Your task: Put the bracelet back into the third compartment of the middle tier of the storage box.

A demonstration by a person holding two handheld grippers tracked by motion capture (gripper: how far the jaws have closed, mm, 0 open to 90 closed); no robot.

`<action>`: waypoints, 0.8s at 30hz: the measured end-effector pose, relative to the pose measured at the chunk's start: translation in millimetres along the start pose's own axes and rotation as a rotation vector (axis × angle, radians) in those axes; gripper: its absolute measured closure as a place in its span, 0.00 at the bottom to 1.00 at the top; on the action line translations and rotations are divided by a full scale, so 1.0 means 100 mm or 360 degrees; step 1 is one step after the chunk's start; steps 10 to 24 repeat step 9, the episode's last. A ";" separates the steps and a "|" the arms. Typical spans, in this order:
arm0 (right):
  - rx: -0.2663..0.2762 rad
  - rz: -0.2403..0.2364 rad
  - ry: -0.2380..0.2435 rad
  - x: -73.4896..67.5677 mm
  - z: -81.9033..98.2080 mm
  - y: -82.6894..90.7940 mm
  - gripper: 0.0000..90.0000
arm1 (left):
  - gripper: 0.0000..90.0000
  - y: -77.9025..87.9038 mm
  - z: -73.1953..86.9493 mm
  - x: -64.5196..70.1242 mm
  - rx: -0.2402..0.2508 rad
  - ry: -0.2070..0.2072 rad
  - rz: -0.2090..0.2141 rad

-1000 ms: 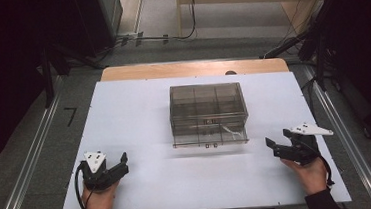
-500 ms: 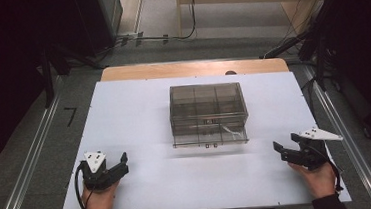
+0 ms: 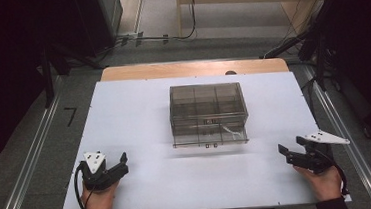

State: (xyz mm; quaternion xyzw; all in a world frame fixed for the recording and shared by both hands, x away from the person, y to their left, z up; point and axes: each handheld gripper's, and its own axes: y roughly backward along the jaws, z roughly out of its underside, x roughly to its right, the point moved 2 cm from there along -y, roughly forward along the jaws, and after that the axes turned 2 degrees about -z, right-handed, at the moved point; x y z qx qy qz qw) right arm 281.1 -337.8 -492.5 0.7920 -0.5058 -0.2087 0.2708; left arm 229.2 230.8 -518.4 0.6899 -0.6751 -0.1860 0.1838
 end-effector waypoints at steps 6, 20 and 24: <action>-0.0008 0.0008 -0.0019 0.05 0.04 0.04 0.25 | 0.17 0.00 0.00 0.01 -0.0004 -0.0003 0.0005; -0.0010 0.0011 -0.0026 0.07 0.06 0.06 0.25 | 0.17 -0.01 0.00 0.02 -0.0001 -0.0004 0.0006; -0.0010 0.0011 -0.0026 0.07 0.06 0.06 0.25 | 0.17 -0.01 0.00 0.02 -0.0001 -0.0004 0.0006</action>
